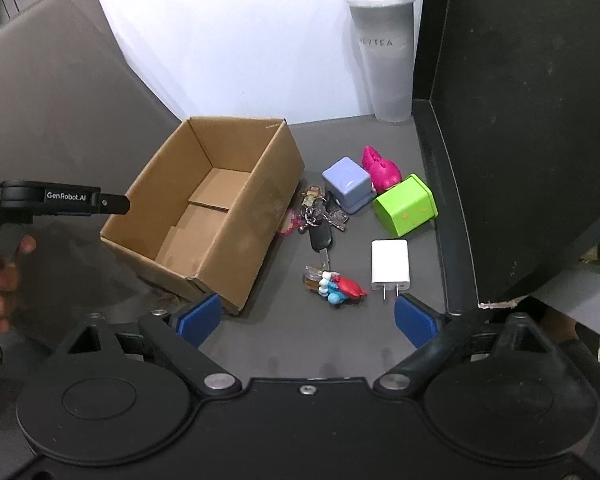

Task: Organize rigid objects
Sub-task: 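Move the right tool toward the blue-and-red figurine beside the box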

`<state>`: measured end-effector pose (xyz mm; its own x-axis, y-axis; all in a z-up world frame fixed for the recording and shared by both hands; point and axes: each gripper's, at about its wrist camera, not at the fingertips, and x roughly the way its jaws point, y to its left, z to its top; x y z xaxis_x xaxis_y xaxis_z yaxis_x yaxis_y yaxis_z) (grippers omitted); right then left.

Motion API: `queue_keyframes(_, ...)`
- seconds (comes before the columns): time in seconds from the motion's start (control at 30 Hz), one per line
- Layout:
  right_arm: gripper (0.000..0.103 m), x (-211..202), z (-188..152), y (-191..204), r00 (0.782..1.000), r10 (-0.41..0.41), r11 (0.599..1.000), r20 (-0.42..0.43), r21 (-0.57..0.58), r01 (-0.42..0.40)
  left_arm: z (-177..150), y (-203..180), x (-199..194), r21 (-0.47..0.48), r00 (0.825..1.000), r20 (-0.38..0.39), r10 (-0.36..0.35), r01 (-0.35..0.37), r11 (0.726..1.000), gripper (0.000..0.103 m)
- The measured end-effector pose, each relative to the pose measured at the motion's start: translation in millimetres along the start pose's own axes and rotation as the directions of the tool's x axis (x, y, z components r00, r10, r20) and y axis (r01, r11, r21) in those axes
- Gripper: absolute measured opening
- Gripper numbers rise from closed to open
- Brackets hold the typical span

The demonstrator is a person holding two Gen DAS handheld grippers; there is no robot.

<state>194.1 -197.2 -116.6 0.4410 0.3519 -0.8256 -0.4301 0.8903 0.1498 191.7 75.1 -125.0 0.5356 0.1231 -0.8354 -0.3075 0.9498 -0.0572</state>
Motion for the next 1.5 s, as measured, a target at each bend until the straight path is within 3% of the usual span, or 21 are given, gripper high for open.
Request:
queue_keyframes(0.13,0.090,12,3,-3,1.000,0.010,1.000,-0.013,-0.005,-0.010,2,2,16,-0.007,1.000,-0.027,0.016,-0.016,1.000,0.061)
queue_keyframes(0.47,0.090,34,10,-4,0.998,0.002,0.998,-0.062,-0.068,-0.006,4,9,42,-0.033,0.997,-0.075,0.024,-0.027,0.999,0.043)
queue_keyframes(0.67,0.090,50,15,-3,0.995,-0.006,0.993,-0.098,-0.119,-0.006,3,13,48,-0.059,0.995,-0.095,-0.020,0.014,0.998,0.035)
queue_keyframes(0.73,0.081,56,16,-3,0.994,-0.009,0.990,-0.113,-0.139,-0.007,2,13,51,-0.067,0.994,-0.102,-0.034,0.028,0.997,0.031)
queue_keyframes(0.8,0.076,61,17,-2,0.992,-0.021,0.986,-0.124,-0.168,0.000,0,17,52,-0.087,0.994,-0.103,-0.029,0.020,0.996,0.017)
queue_keyframes(0.87,0.072,65,18,-2,0.991,-0.031,0.981,-0.129,-0.192,0.006,-2,20,53,-0.102,0.994,-0.103,-0.026,0.015,0.995,0.012)
queue_keyframes(1.27,0.067,92,23,5,0.986,-0.048,0.937,-0.160,-0.349,-0.011,-14,17,48,-0.144,0.993,-0.107,-0.044,0.028,0.989,0.011)
queue_keyframes(1.5,0.058,106,25,12,0.980,-0.078,0.892,-0.181,-0.451,-0.012,-21,11,45,-0.134,0.989,-0.127,-0.069,0.051,0.990,0.011)
